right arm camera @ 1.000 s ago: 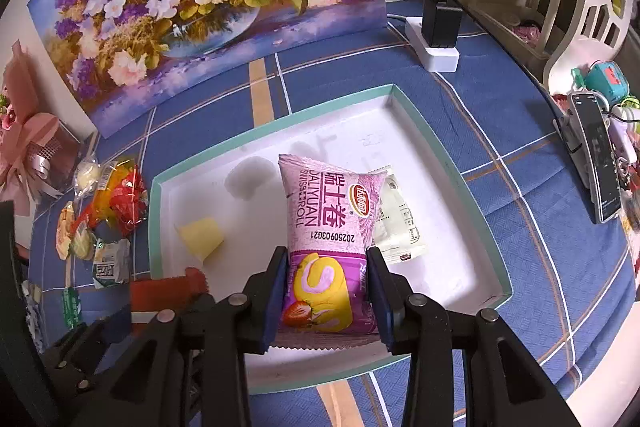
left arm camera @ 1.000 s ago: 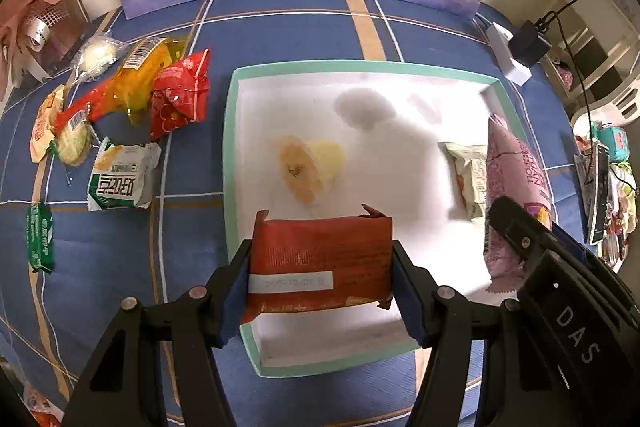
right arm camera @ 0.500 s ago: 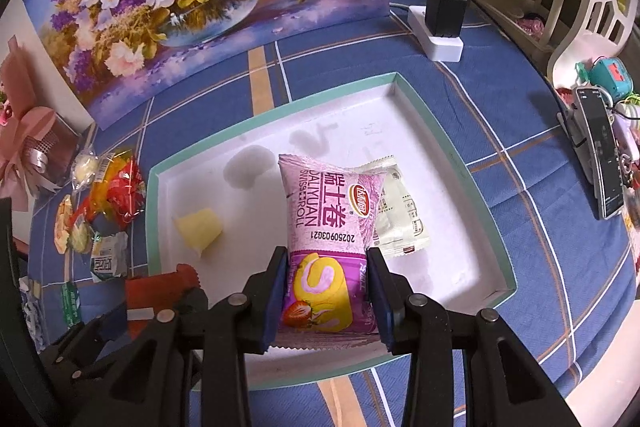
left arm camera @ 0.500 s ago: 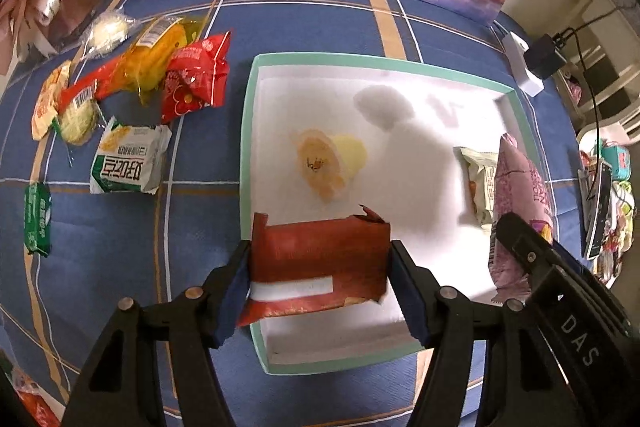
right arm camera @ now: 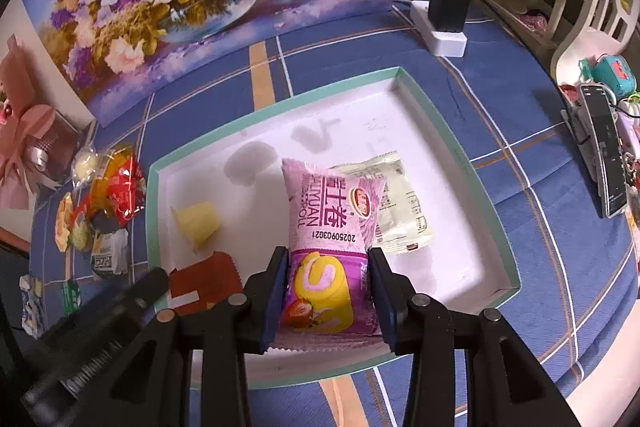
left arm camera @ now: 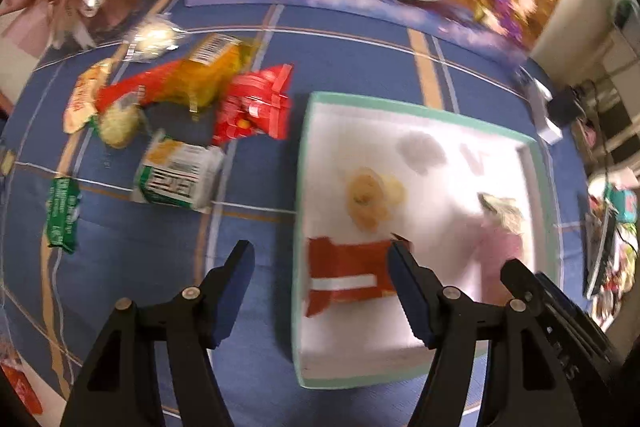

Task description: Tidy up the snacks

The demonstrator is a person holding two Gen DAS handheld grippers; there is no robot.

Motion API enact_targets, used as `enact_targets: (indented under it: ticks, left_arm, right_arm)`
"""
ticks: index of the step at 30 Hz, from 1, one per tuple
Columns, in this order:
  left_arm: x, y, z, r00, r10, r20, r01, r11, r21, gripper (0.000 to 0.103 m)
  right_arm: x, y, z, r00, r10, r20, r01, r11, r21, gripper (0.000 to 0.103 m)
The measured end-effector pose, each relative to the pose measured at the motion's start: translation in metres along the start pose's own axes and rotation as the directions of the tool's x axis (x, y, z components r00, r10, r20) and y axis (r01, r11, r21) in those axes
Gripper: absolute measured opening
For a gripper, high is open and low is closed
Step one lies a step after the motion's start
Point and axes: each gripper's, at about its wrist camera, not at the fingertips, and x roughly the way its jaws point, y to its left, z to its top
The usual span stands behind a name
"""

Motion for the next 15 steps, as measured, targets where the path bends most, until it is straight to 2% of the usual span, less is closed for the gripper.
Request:
enact_targets:
  ticks: [2, 6, 7, 8, 10, 13, 15]
  left_arm:
    - [0.001, 0.009, 0.002, 0.999, 0.033, 0.011, -0.033, 0.999, -0.026, 0.082]
    - [0.002, 0.024, 0.003, 0.997, 0.074, 0.023, -0.072, 0.995, -0.068, 0.083]
    - [0.003, 0.027, 0.004, 0.996, 0.084, 0.025, -0.082, 0.994, -0.076, 0.088]
    - [0.004, 0.032, 0.005, 0.995, 0.093, 0.027, -0.09, 0.992, -0.088, 0.092]
    - [0.004, 0.037, 0.005, 0.994, 0.102, 0.028, -0.099, 0.99, -0.104, 0.093]
    - [0.004, 0.045, 0.006, 0.992, 0.126, 0.032, -0.121, 0.986, -0.119, 0.094]
    - [0.003, 0.051, 0.008, 0.99, 0.136, 0.04, -0.13, 0.983, -0.129, 0.094]
  right_arm:
    - [0.002, 0.002, -0.001, 1.0, 0.019, -0.002, -0.019, 1.0, -0.001, 0.061]
    - [0.0, 0.009, -0.002, 0.999, 0.032, 0.023, -0.031, 0.999, -0.032, 0.073]
    - [-0.001, 0.011, -0.003, 0.999, 0.041, 0.03, -0.04, 0.999, -0.034, 0.082]
    - [-0.001, 0.012, -0.003, 0.998, 0.046, 0.033, -0.045, 0.998, -0.035, 0.086]
    - [-0.001, 0.014, -0.003, 0.998, 0.051, 0.039, -0.05, 0.998, -0.04, 0.09]
    - [0.0, 0.014, -0.002, 0.997, 0.06, 0.045, -0.058, 0.998, -0.034, 0.103]
    - [0.0, 0.014, -0.002, 0.997, 0.065, 0.04, -0.064, 0.997, -0.033, 0.103]
